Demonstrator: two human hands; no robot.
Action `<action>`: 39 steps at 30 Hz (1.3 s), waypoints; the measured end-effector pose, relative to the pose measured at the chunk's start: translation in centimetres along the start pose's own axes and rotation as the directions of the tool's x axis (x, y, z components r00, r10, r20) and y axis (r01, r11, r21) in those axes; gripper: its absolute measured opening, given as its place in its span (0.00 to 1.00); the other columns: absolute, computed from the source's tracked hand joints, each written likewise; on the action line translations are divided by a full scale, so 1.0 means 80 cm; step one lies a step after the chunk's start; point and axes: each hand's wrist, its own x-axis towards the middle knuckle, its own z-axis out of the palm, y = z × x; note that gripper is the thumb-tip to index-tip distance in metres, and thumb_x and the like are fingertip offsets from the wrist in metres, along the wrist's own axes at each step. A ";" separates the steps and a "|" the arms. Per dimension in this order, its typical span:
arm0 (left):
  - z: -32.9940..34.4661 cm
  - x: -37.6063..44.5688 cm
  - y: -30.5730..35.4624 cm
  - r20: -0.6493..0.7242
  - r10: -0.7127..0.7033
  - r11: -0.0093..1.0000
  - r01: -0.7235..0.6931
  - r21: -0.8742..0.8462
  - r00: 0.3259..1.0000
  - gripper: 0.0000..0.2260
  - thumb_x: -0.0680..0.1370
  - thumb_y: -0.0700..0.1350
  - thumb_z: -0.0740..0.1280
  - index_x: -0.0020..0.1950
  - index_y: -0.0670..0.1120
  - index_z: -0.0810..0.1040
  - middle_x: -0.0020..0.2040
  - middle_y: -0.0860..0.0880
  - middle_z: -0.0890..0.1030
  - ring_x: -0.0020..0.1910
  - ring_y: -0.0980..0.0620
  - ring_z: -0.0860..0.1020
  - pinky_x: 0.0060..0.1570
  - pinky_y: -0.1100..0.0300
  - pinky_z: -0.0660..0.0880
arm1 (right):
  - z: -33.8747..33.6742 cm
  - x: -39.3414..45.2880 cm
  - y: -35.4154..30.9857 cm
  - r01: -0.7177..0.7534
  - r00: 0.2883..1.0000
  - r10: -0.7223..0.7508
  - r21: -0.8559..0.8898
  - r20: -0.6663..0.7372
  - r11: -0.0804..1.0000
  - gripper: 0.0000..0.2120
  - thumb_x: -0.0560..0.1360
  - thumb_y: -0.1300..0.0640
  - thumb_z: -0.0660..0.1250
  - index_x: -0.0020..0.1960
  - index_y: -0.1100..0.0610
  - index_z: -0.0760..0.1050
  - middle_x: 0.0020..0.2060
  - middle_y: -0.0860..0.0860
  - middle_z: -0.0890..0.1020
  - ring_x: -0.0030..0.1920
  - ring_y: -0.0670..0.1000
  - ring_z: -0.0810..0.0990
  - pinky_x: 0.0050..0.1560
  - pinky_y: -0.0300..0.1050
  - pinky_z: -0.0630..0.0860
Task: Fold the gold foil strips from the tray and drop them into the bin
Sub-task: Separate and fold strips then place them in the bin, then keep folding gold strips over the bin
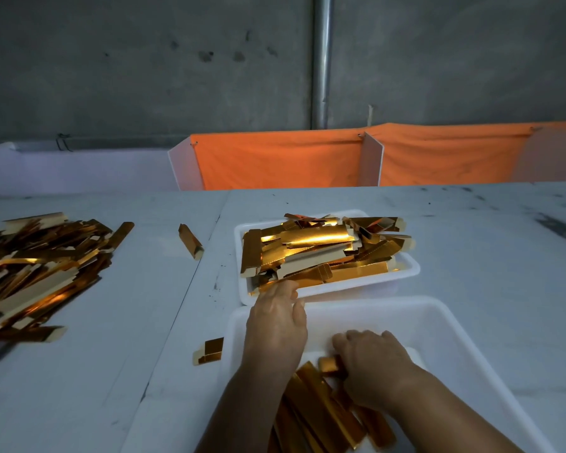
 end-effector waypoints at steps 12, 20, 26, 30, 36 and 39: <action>0.003 0.009 -0.006 -0.082 -0.095 0.988 0.104 0.117 0.992 0.21 0.80 0.44 0.62 0.72 0.52 0.64 0.68 0.52 0.70 0.66 0.53 0.68 0.65 0.59 0.66 | -0.065 -0.020 0.033 -0.099 0.988 0.127 0.278 -0.084 0.956 0.08 0.79 0.47 0.62 0.50 0.50 0.76 0.41 0.45 0.80 0.38 0.42 0.77 0.38 0.35 0.75; -0.031 0.020 -0.063 -0.189 -0.700 0.710 0.640 -0.294 0.689 0.20 0.79 0.40 0.60 0.71 0.47 0.66 0.71 0.41 0.62 0.68 0.39 0.64 0.64 0.45 0.66 | -0.086 -0.015 0.011 0.046 0.897 0.103 0.323 -0.430 0.945 0.05 0.80 0.53 0.60 0.52 0.47 0.74 0.42 0.44 0.79 0.42 0.44 0.77 0.41 0.36 0.75; -0.036 0.045 -0.089 0.033 -0.611 0.788 0.611 -0.075 0.791 0.16 0.81 0.38 0.55 0.68 0.44 0.70 0.69 0.45 0.70 0.67 0.47 0.69 0.64 0.57 0.67 | -0.056 -0.013 0.034 -0.050 0.871 0.195 0.313 -0.451 0.948 0.09 0.80 0.54 0.58 0.58 0.47 0.74 0.48 0.45 0.81 0.45 0.46 0.78 0.42 0.37 0.74; -0.052 0.046 -0.110 0.339 -0.428 0.903 0.392 0.174 0.838 0.14 0.80 0.42 0.59 0.63 0.48 0.76 0.65 0.47 0.76 0.61 0.48 0.75 0.60 0.59 0.70 | -0.040 -0.008 0.036 -0.038 0.880 0.188 0.329 -0.437 0.944 0.07 0.80 0.54 0.58 0.54 0.47 0.74 0.43 0.43 0.77 0.41 0.43 0.75 0.34 0.31 0.66; -0.034 0.024 -0.133 0.284 -0.293 0.933 0.208 0.295 0.913 0.02 0.78 0.46 0.60 0.47 0.49 0.70 0.44 0.53 0.73 0.46 0.54 0.75 0.46 0.64 0.71 | -0.039 -0.004 0.034 0.036 0.894 0.151 0.404 -0.423 0.914 0.07 0.79 0.56 0.60 0.52 0.48 0.74 0.44 0.43 0.78 0.45 0.44 0.76 0.44 0.36 0.74; -0.037 0.024 -0.131 0.219 -0.272 0.922 0.188 0.339 0.937 0.05 0.76 0.42 0.61 0.45 0.51 0.74 0.44 0.55 0.76 0.43 0.56 0.76 0.41 0.67 0.72 | -0.038 -0.006 0.036 0.043 0.891 0.159 0.426 -0.426 0.904 0.06 0.79 0.57 0.60 0.51 0.49 0.74 0.44 0.44 0.79 0.44 0.45 0.76 0.44 0.37 0.74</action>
